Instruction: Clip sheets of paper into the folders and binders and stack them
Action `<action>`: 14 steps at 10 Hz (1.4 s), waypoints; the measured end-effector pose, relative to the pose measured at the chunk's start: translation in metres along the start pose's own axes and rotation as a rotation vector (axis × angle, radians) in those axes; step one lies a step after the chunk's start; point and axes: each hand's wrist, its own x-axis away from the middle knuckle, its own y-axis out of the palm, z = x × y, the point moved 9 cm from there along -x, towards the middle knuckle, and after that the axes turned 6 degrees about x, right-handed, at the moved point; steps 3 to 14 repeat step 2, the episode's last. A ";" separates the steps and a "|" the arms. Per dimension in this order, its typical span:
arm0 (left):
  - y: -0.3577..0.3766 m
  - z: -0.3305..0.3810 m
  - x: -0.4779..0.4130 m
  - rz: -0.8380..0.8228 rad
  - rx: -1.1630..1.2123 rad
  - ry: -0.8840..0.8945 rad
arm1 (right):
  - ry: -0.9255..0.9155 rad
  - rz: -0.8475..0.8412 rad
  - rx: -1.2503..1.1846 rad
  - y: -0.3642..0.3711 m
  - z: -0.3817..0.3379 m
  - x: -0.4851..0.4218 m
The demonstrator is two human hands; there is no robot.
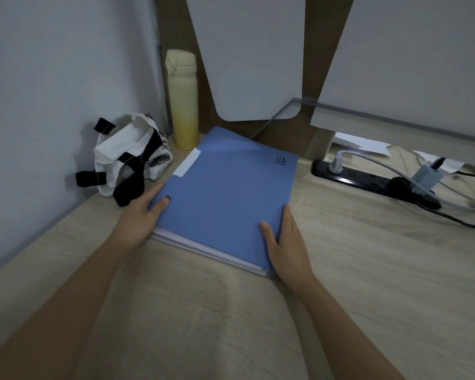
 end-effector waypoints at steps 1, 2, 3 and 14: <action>0.003 0.002 -0.003 -0.022 -0.006 -0.024 | 0.046 -0.065 -0.156 -0.005 -0.003 0.001; -0.006 0.009 0.001 0.056 -0.135 0.035 | 0.134 -0.119 -0.399 -0.019 0.003 0.010; -0.006 0.009 0.001 0.056 -0.135 0.035 | 0.134 -0.119 -0.399 -0.019 0.003 0.010; -0.006 0.009 0.001 0.056 -0.135 0.035 | 0.134 -0.119 -0.399 -0.019 0.003 0.010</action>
